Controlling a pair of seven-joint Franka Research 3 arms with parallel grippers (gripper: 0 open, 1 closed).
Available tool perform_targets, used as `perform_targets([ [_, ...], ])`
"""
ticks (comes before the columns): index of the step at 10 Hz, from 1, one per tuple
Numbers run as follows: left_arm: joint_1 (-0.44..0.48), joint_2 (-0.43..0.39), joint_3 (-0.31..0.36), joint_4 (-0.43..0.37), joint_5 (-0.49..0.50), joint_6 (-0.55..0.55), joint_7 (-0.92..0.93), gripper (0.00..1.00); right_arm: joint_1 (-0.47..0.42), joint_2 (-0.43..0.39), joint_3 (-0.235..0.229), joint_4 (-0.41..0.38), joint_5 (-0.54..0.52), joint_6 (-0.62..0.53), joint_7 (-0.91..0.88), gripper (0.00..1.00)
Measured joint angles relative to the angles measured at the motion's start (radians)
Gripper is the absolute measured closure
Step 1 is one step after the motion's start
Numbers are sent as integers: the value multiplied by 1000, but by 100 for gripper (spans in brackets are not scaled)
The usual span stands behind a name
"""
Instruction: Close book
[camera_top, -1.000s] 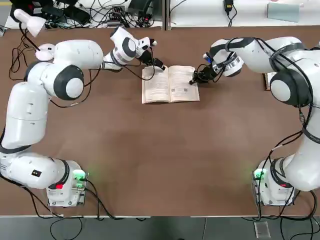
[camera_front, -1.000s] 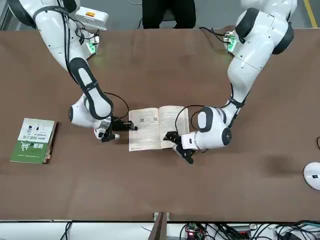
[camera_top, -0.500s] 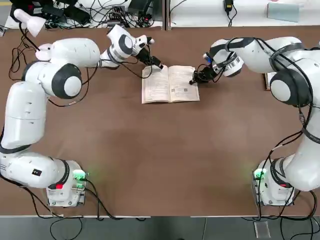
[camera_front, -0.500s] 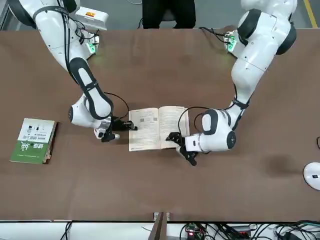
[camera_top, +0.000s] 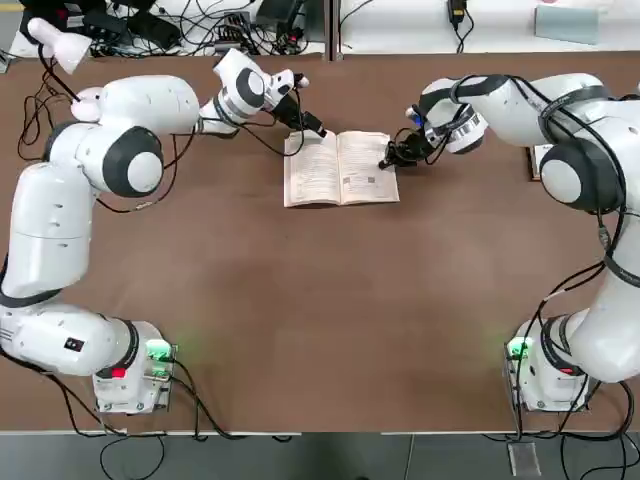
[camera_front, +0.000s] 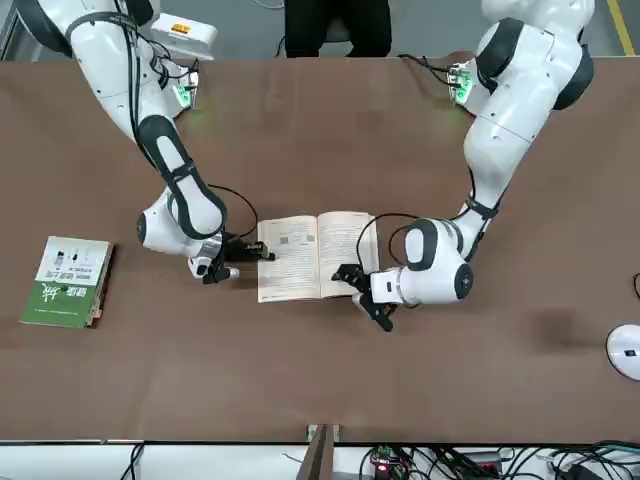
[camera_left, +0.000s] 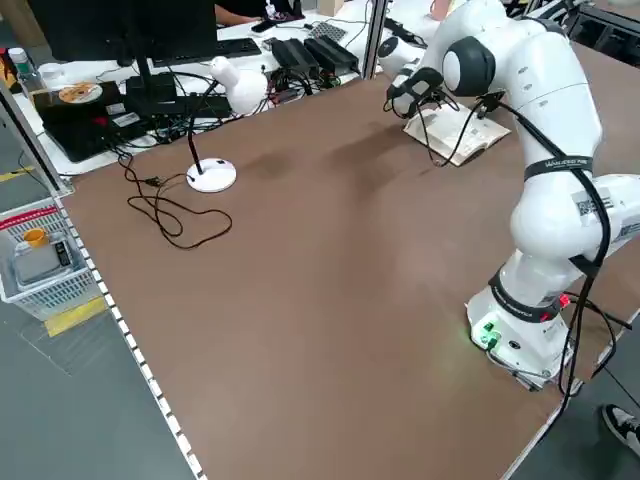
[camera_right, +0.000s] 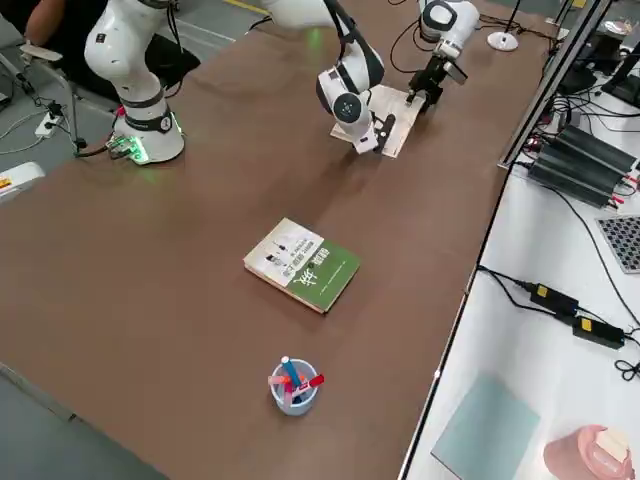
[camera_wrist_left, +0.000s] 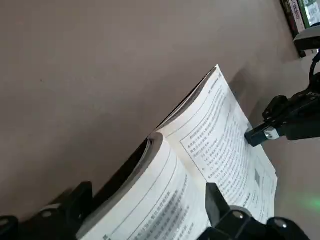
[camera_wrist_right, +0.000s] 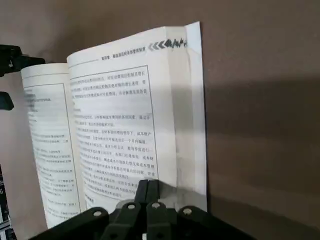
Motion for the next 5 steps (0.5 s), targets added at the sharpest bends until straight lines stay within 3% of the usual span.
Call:
perform_targets([
  [5, -6, 2, -1, 6, 0, -3, 32, 1, 0, 0, 0, 0, 0, 0, 0, 99],
])
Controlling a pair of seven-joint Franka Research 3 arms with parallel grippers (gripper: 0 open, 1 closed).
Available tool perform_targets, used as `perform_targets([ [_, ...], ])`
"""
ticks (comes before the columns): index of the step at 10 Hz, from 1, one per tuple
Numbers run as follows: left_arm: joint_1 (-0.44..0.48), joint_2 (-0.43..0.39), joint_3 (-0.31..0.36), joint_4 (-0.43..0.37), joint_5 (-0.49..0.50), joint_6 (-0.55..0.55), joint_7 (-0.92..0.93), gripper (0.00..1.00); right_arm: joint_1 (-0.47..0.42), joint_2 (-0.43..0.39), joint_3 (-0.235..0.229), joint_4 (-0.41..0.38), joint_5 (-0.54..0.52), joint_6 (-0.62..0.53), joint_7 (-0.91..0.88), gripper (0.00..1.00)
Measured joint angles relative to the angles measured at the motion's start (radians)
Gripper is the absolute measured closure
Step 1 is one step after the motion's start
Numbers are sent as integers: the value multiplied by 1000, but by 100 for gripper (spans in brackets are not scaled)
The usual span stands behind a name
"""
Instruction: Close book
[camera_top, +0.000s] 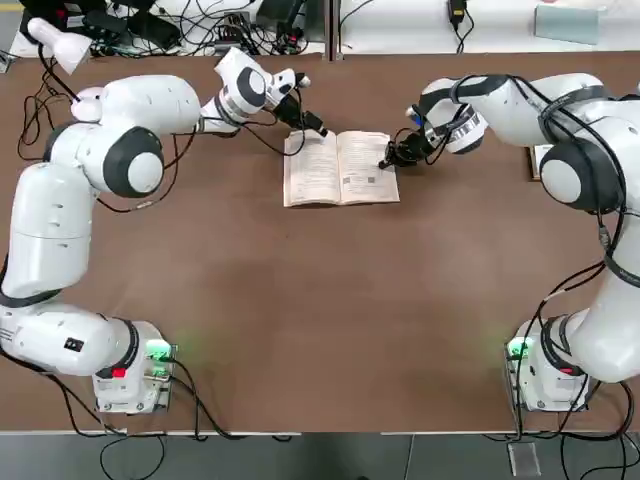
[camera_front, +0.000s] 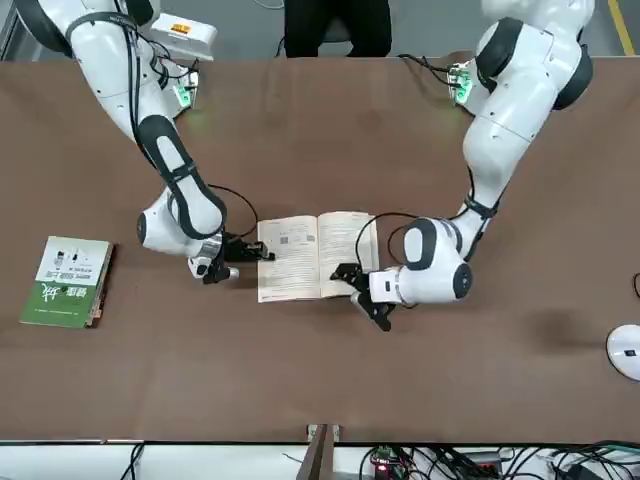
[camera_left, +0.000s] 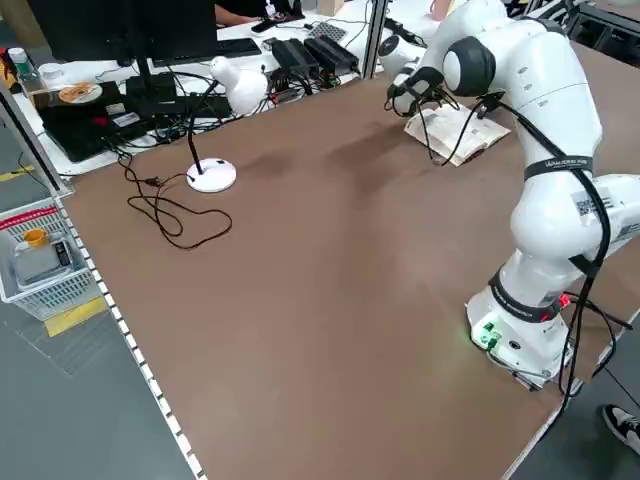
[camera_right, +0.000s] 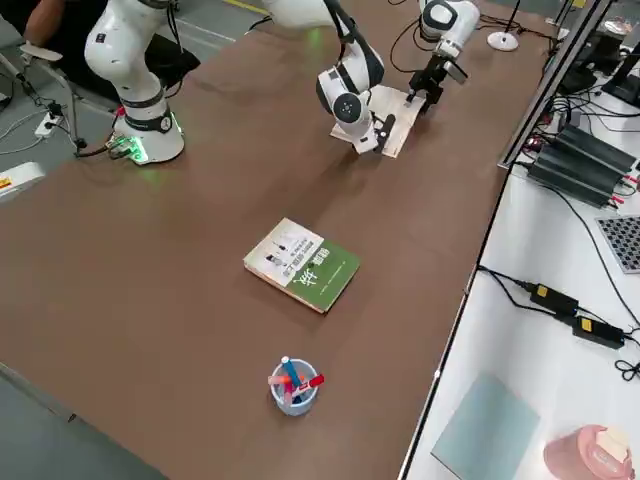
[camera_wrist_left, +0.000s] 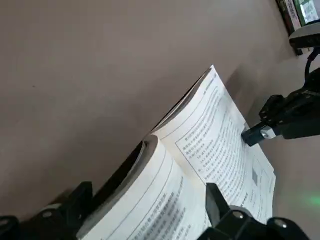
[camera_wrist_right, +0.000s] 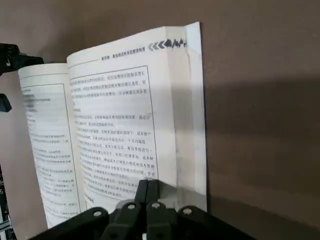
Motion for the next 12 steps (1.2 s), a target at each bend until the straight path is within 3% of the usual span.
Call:
perform_targets([
  [12, 0, 22, -3, 18, 0, -19, 86, 1, 0, 0, 0, 0, 0, 0, 0, 99],
])
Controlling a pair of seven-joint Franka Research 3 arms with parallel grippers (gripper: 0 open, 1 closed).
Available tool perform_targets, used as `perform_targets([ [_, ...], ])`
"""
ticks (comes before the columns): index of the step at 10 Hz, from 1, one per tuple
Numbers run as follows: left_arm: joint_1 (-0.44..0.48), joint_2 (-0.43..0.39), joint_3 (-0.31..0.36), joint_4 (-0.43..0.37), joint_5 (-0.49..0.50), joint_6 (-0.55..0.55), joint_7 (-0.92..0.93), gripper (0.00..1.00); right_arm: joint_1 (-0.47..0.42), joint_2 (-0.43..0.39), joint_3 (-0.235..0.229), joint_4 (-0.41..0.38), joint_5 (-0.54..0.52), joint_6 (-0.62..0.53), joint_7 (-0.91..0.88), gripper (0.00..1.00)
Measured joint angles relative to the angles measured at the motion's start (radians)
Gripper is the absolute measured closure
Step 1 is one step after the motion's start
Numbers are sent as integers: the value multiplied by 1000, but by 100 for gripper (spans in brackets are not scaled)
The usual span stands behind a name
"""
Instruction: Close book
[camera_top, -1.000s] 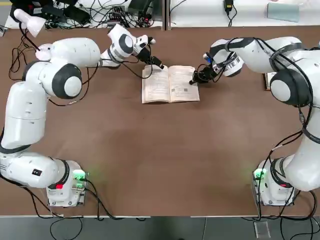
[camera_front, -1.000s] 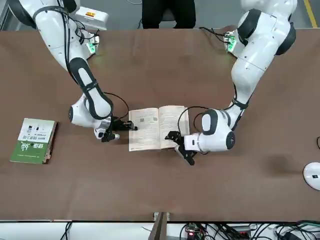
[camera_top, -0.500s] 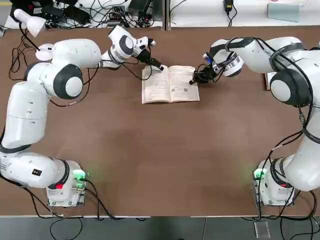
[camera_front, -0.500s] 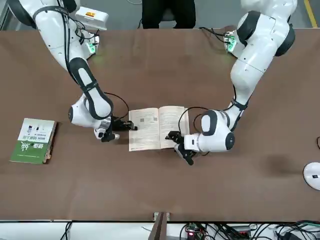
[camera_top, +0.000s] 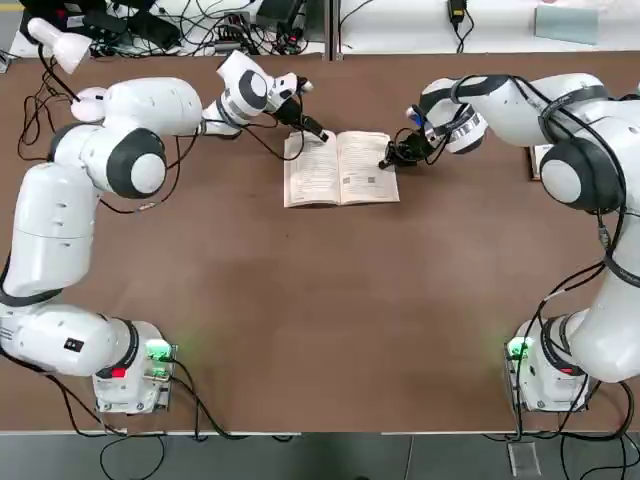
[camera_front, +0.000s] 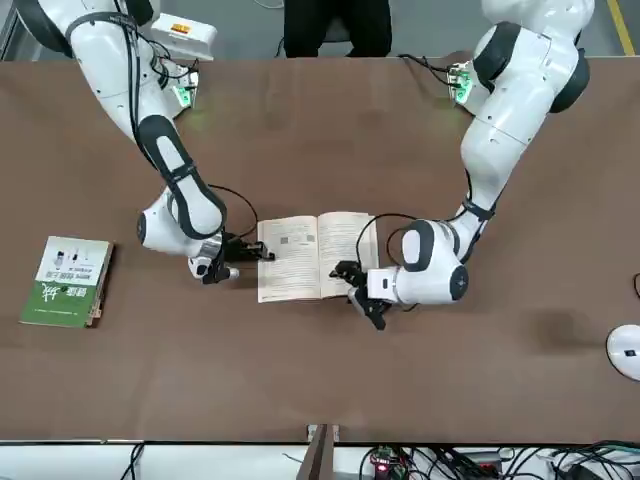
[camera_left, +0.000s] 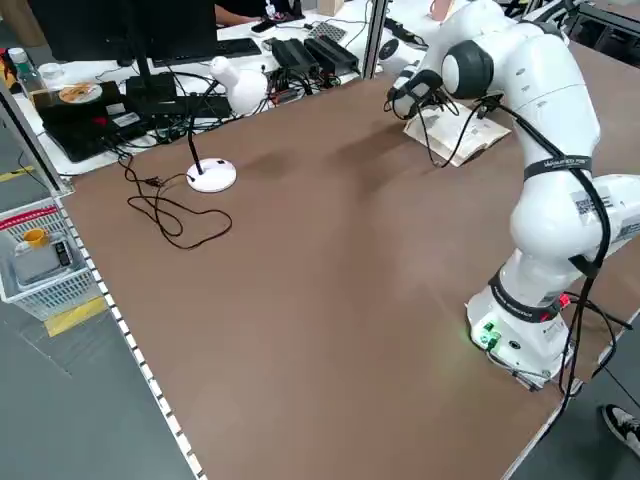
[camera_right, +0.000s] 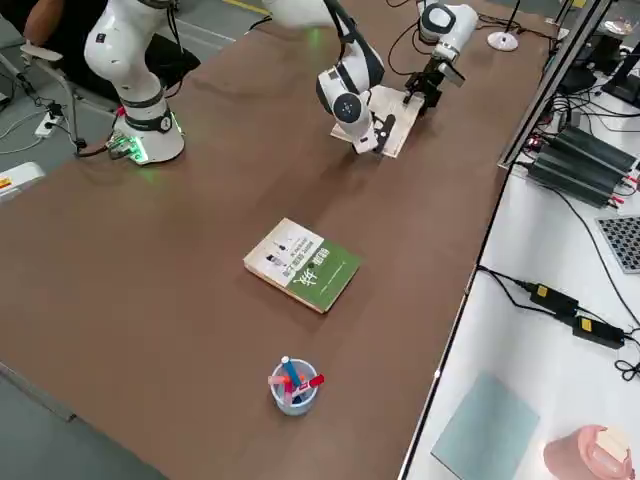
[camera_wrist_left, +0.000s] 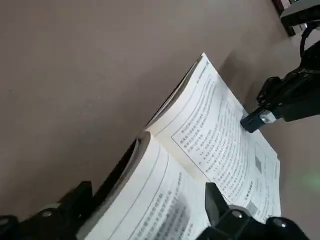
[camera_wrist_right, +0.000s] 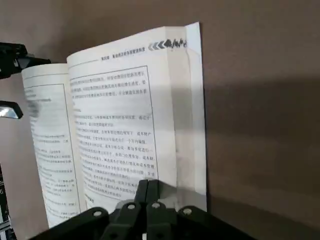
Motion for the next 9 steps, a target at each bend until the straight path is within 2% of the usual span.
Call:
perform_targets([
  [4, 1, 2, 0, 1, -23, -14, 0, 1, 0, 0, 0, 0, 0, 0, 0, 99],
  [9, 10, 2, 0, 12, -62, -95, -10, 3, -1, 0, -1, 0, 0, 0, 0, 99],
])
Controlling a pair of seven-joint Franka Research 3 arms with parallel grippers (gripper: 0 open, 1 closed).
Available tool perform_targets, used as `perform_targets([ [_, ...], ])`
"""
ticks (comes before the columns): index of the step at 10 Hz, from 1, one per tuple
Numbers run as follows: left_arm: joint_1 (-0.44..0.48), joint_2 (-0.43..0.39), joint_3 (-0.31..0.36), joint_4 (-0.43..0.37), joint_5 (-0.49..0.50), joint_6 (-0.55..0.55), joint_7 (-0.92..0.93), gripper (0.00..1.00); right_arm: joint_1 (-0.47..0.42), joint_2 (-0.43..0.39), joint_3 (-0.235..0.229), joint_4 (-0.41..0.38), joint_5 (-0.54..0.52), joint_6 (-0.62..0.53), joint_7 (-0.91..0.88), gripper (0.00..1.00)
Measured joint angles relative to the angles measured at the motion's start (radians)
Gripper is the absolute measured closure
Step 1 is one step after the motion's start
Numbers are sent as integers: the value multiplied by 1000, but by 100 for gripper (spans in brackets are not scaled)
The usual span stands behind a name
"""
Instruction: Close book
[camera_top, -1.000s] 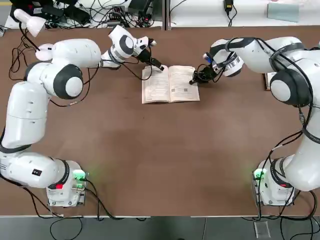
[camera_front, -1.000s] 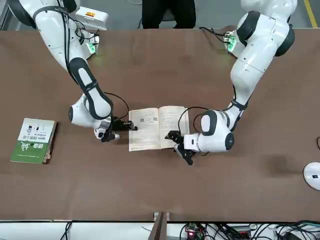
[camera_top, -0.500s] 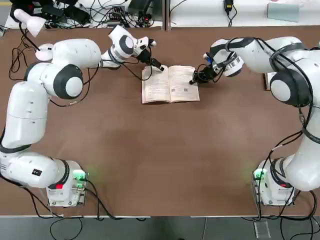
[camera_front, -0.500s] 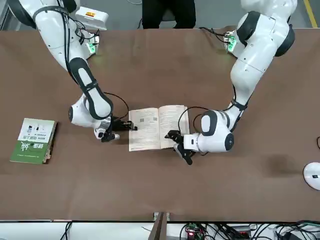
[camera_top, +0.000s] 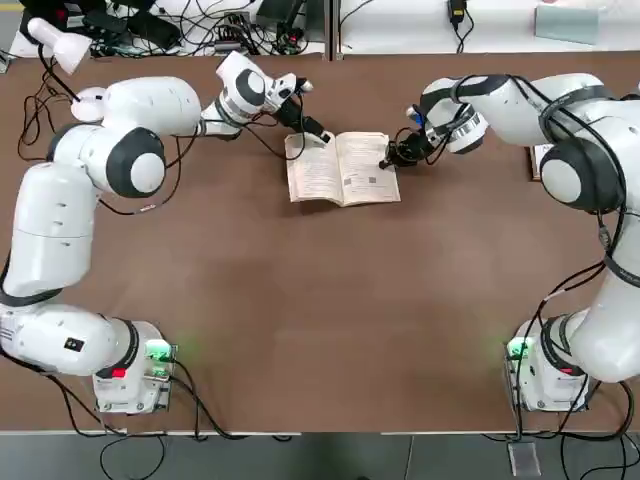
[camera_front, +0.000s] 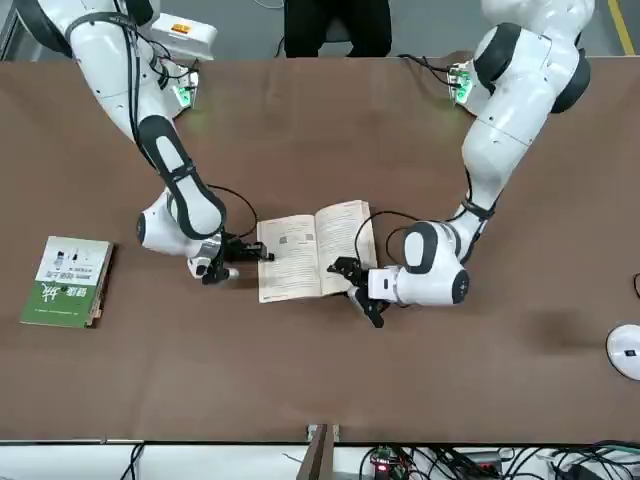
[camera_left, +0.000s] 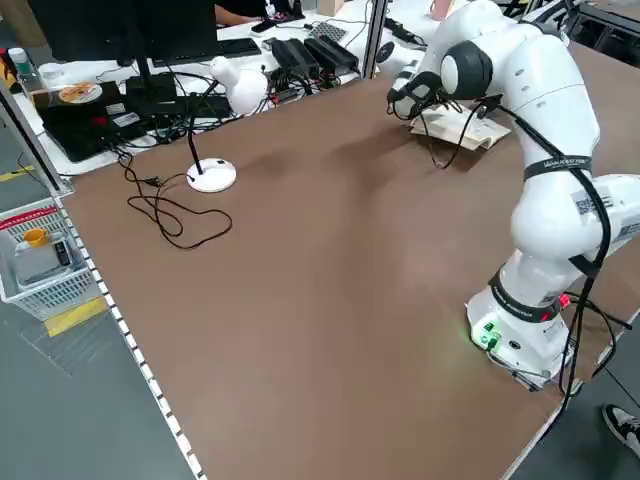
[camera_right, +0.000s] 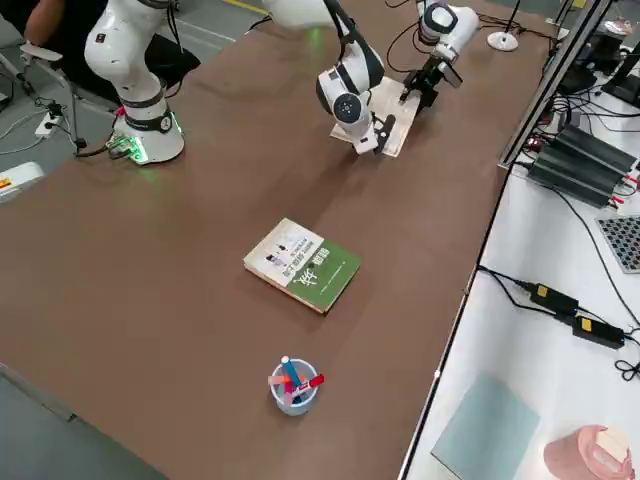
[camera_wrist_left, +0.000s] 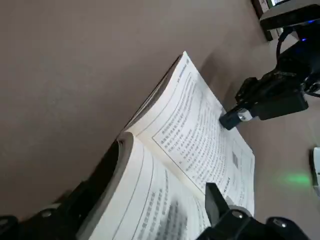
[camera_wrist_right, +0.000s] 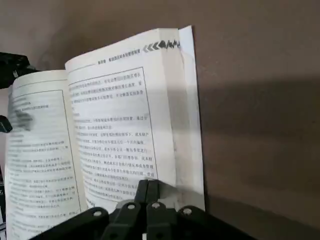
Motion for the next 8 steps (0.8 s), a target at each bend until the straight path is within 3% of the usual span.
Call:
perform_targets([
  [8, 13, -1, -5, 24, -39, -75, -66, 3, -1, 0, -1, 0, 0, 0, 0, 99],
])
